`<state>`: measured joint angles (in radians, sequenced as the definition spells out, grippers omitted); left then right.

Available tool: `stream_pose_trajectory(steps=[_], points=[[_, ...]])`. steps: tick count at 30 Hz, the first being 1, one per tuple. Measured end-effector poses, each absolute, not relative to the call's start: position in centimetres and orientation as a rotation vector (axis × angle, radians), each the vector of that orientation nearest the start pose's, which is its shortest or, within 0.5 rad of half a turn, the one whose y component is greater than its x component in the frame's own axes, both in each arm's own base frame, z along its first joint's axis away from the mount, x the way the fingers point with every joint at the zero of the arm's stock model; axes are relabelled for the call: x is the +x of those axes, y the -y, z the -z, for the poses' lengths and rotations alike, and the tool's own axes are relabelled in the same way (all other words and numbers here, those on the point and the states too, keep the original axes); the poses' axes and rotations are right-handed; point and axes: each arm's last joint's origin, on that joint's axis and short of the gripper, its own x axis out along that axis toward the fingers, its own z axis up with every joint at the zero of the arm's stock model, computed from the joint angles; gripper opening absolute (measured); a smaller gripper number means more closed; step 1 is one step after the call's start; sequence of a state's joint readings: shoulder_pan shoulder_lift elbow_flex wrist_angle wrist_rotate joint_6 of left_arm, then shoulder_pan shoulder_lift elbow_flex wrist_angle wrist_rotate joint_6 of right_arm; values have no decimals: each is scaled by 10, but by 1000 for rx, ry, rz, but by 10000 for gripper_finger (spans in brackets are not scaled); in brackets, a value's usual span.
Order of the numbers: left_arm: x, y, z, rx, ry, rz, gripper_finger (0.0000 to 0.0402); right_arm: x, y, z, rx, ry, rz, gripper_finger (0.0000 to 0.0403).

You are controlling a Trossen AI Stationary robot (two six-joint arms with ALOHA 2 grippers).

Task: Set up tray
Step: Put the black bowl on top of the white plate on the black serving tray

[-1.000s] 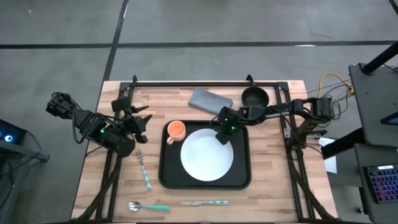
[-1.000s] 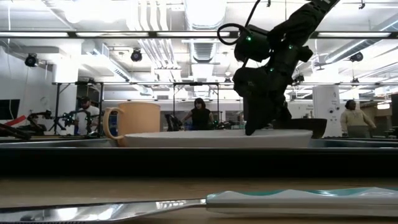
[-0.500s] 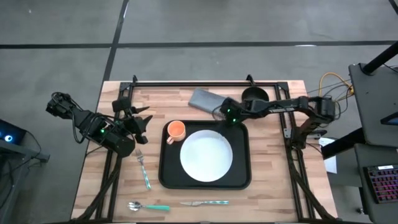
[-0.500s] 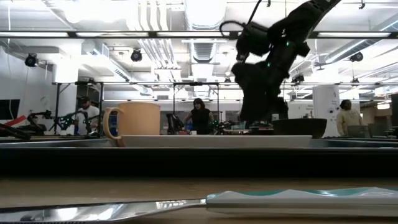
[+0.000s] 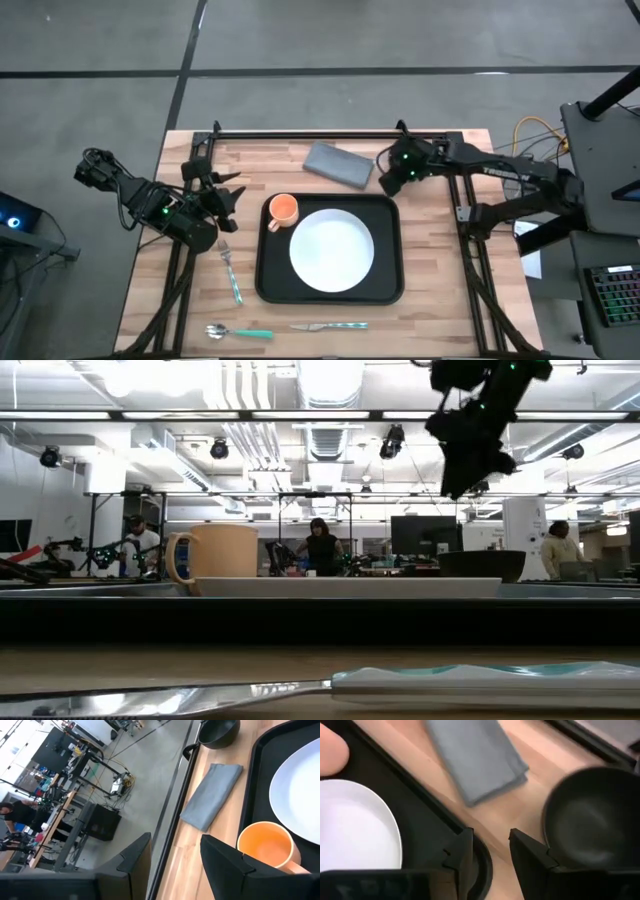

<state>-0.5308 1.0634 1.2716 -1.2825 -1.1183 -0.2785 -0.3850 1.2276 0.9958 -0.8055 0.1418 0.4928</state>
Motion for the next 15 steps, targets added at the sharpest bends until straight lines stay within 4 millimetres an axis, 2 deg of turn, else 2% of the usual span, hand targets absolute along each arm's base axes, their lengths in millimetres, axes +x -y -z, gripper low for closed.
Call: stream_pose_trajectory(steps=[7, 15], points=[[149, 57, -373, 531, -647, -616, 151, 198, 120, -254, 604, -961, 798, 166], [149, 57, -373, 522, -653, -606, 151, 205, 136, -227, 598, -1088, 810, 187]])
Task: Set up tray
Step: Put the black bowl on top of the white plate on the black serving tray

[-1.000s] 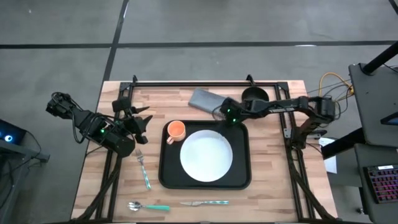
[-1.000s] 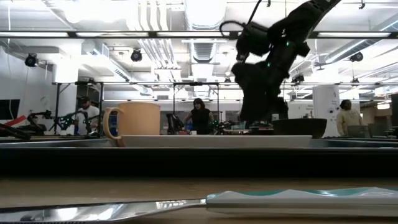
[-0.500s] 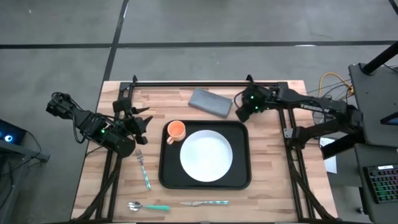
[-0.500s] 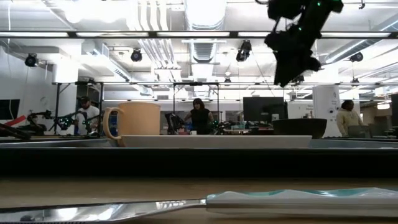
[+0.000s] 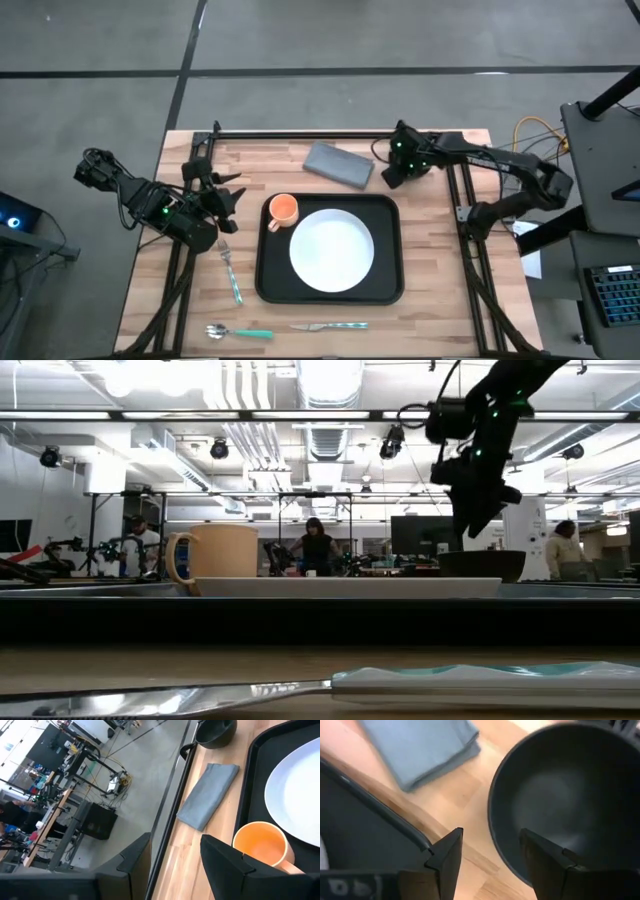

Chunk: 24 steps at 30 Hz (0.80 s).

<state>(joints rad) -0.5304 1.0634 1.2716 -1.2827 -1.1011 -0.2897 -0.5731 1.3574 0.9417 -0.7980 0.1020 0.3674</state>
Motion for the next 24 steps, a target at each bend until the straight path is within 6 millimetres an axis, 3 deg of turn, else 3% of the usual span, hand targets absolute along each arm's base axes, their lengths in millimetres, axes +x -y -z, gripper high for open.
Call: stream_pose_trajectory(steps=[7, 15, 18, 21, 24], points=[[149, 57, -373, 522, -653, -607, 151, 220, 146, -203, 594, -1143, 792, 178], [149, 57, -372, 521, -654, -605, 151, 219, 162, -185, 631, -1193, 816, 160], [149, 57, -372, 520, -654, -604, 151, 216, 162, -187, 647, -1198, 815, 117], [149, 57, -372, 520, -654, -604, 151, 212, 159, -198, 628, -1170, 805, 39], [149, 57, -372, 520, -654, -604, 151, 205, 152, -214, 618, -1126, 808, 14]])
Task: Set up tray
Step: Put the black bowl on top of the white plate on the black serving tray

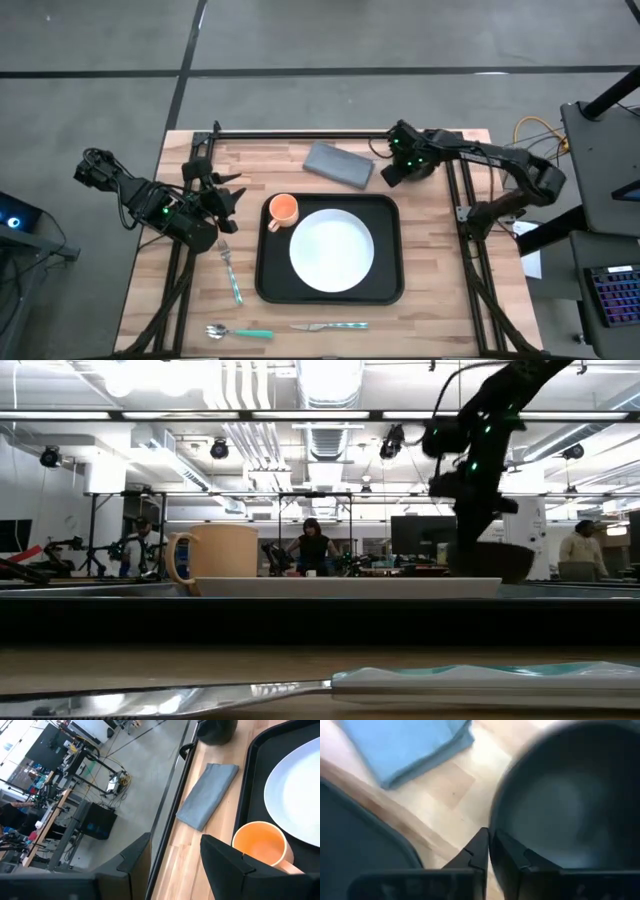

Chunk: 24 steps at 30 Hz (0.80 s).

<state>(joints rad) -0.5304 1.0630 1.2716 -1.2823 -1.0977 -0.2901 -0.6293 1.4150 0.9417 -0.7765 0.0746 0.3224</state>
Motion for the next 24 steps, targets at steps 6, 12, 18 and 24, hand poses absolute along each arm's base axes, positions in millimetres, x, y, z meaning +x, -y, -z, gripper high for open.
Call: stream_pose_trajectory(steps=[6, 12, 18, 24], points=[[149, 57, -373, 519, -654, -604, 151, 187, 121, -249, 622, -1050, 792, 9], [149, 57, -373, 518, -653, -604, 151, 179, 85, -269, 620, -1081, 732, 9], [149, 57, -370, 517, -657, -609, 151, 201, 29, -300, 519, -1129, 617, 8], [149, 57, -370, 502, -652, -614, 151, 240, -33, -337, 314, -1165, 490, 8]])
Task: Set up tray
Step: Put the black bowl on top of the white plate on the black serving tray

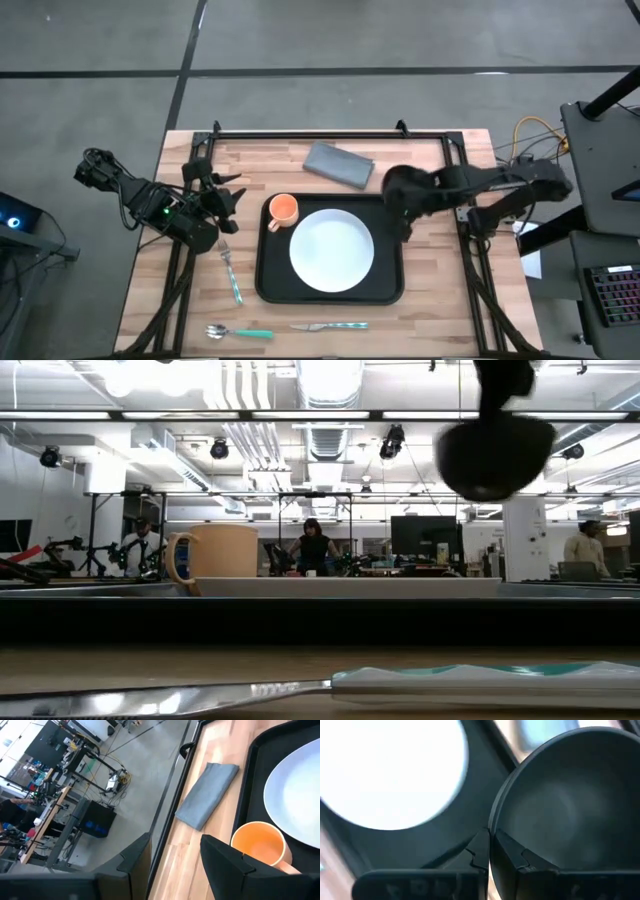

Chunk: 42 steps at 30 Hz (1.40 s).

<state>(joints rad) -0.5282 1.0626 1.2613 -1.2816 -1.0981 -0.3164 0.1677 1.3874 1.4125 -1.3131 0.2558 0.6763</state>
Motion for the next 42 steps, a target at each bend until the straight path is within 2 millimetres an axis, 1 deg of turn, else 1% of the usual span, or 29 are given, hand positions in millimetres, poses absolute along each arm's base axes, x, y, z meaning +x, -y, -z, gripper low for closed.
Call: stream_pose_trajectory(steps=[2, 4, 7, 9, 13, 18, 23, 26, 29, 32, 37, 42], points=[[149, 57, -370, 502, -652, -614, 151, 256, -51, -344, 260, -1147, 421, 8], [149, 57, -370, 502, -652, -614, 151, 274, -66, -345, 219, -1128, 358, 8], [149, 57, -370, 502, -652, -614, 151, 301, -83, -337, 163, -1112, 275, 8], [149, 57, -370, 499, -651, -615, 151, 319, -89, -326, 143, -1132, 204, 8], [149, 57, -370, 491, -648, -617, 151, 351, -96, -295, 96, -1179, 104, 8], [149, 57, -370, 490, -648, -617, 151, 378, -101, -259, 64, -1207, 15, 8], [149, 57, -370, 491, -648, -617, 151, 392, -102, -232, 44, -1253, -7, 8], [149, 57, -370, 491, -649, -617, 151, 399, -104, -220, 30, -1256, -22, 8], [149, 57, -370, 492, -649, -617, 151, 403, -106, -212, 25, -1254, -36, 8], [149, 57, -370, 493, -649, -616, 151, 405, -108, -212, 52, -1244, -93, 8], [149, 57, -370, 494, -650, -616, 151, 404, -115, -219, 71, -1214, -147, 15], [149, 57, -370, 495, -651, -616, 151, 403, -114, -221, 71, -1214, -147, 46]])
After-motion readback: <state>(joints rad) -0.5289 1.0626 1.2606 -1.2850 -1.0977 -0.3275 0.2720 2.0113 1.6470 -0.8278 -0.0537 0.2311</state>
